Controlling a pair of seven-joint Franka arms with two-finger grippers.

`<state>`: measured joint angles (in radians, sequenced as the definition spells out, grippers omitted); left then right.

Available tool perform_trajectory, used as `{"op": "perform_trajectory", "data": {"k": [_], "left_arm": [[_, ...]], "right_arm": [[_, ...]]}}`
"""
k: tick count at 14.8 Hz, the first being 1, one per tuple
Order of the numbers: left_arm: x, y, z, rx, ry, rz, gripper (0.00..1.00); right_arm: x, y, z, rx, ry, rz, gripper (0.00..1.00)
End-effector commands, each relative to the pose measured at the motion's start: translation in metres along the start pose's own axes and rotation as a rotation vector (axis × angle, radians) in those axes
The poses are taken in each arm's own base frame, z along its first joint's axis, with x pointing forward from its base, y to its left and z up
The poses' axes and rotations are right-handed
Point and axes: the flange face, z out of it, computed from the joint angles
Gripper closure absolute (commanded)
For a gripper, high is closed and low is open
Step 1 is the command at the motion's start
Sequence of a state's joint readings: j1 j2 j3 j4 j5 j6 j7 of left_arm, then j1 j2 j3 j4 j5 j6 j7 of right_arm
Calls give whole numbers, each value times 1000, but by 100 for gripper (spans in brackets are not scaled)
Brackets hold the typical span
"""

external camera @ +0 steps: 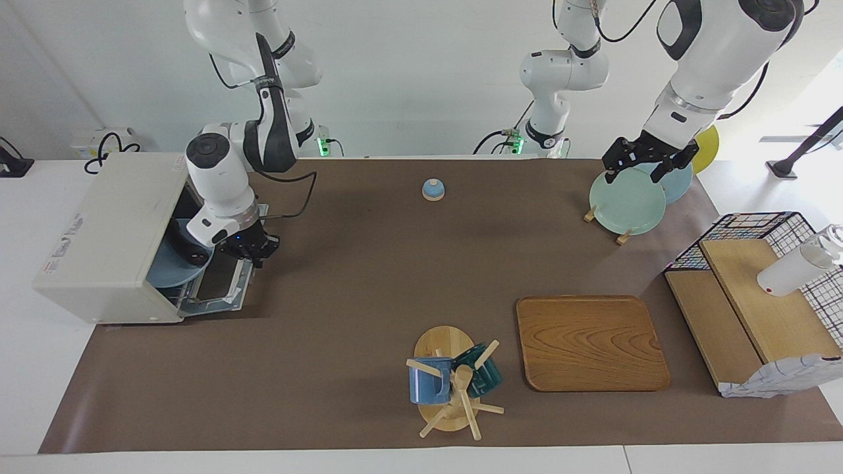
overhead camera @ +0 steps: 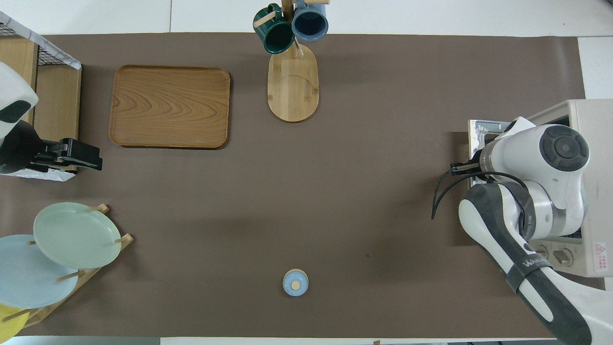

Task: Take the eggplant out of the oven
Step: 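Grasp the light blue plate inside the oven with the right gripper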

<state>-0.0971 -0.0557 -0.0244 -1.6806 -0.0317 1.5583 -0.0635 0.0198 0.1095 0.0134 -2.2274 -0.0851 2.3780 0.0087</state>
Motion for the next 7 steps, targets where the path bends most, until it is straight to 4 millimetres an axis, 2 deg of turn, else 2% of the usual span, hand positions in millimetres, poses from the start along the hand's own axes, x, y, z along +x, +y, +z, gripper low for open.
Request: {"op": "perform_trajectory", "data": {"k": [1, 5, 7], "left_arm": [[-2, -3, -4, -1, 11, 8, 0], [-2, -4, -4, -2, 13, -2, 0], [-2, -5, -4, -4, 13, -2, 0]], "right_arm": [[8, 25, 14, -33, 28, 48, 100], [10, -2, 14, -28, 31, 72, 100], [10, -6, 14, -27, 32, 77, 100]]}}
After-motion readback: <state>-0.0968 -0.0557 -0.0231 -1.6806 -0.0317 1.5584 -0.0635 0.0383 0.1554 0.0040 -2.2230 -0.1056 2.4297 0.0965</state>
